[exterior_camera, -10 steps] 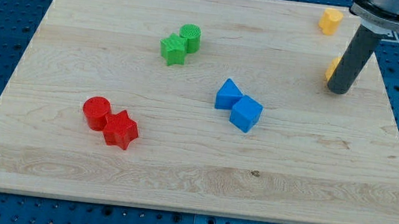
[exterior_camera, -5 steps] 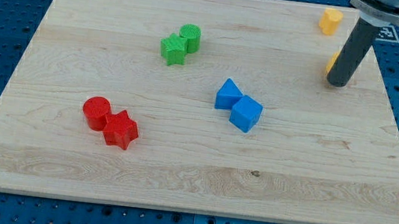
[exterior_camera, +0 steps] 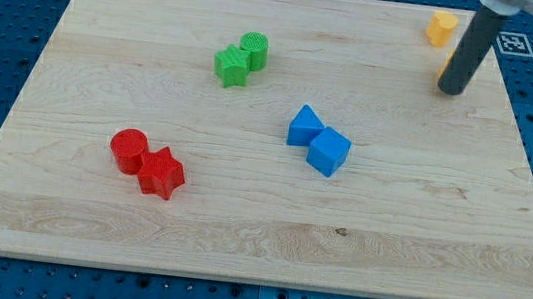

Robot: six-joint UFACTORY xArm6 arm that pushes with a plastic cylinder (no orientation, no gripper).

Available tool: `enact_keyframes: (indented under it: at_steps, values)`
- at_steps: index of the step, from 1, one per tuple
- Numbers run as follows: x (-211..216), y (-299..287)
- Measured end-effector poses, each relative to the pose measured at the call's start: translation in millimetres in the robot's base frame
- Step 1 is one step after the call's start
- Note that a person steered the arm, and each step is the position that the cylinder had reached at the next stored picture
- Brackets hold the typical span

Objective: Push the yellow hexagon closer to the yellow heart

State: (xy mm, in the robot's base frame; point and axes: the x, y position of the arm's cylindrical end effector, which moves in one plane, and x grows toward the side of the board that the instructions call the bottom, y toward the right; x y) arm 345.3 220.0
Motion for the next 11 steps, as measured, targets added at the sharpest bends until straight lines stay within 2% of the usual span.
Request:
enact_keyframes:
  at_steps: [3, 5, 9, 11]
  values:
    - [6.4, 19.8]
    - [-18.9, 13.9]
    - [-18.8, -2.8]
    - [2.2, -16.3]
